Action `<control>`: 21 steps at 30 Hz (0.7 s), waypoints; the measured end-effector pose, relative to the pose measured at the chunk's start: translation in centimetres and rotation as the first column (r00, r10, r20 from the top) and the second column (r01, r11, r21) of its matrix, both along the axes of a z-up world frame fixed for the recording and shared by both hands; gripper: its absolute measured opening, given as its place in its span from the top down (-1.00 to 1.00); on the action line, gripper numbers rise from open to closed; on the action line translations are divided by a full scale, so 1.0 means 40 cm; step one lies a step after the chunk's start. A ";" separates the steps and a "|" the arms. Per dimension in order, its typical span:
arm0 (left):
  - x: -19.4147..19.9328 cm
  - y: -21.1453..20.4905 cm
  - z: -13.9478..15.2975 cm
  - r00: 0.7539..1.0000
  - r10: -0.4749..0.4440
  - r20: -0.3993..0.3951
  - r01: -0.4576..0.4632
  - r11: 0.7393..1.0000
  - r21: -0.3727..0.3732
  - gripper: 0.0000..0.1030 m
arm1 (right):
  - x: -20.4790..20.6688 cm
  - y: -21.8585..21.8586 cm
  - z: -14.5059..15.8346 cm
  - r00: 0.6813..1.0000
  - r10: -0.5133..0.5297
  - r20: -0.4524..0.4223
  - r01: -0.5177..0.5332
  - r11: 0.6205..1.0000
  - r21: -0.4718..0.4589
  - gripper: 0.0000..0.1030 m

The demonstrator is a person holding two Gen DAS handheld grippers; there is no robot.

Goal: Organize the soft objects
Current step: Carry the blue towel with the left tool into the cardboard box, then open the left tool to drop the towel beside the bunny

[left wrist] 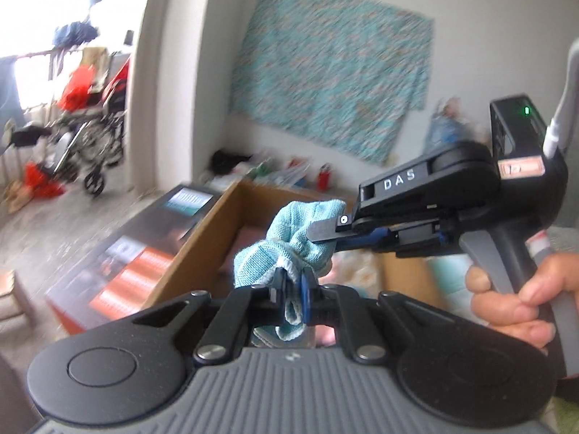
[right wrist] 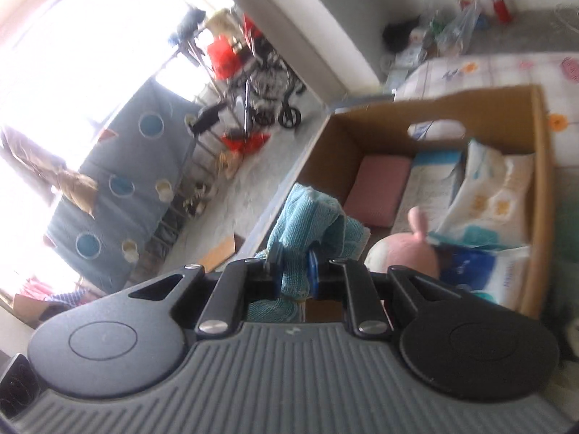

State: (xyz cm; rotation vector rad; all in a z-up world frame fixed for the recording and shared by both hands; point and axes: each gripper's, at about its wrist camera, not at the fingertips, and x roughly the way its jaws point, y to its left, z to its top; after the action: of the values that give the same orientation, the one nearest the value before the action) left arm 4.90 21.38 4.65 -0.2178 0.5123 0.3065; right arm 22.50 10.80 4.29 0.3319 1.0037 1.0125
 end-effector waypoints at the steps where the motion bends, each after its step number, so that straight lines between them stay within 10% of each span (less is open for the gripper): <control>1: 0.008 0.016 -0.011 1.000 0.012 -0.022 -0.012 1.000 -0.009 0.83 | 0.008 0.029 -0.011 1.000 0.013 -0.012 -0.014 1.000 -0.020 0.75; 11: 0.050 0.082 -0.099 0.975 0.093 -0.203 -0.099 0.995 -0.015 0.62 | 0.074 0.194 -0.121 0.995 0.087 -0.055 -0.096 0.981 -0.167 0.73; 21: 0.051 0.065 -0.101 0.975 0.092 -0.204 -0.093 0.996 0.007 0.45 | 0.106 0.238 -0.179 0.993 0.117 -0.009 -0.116 0.970 -0.215 0.56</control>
State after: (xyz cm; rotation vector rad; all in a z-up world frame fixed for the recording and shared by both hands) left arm 6.94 23.99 0.60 -0.2146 0.7071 0.4217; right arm 26.73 20.30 -2.87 0.0929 1.1285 0.9988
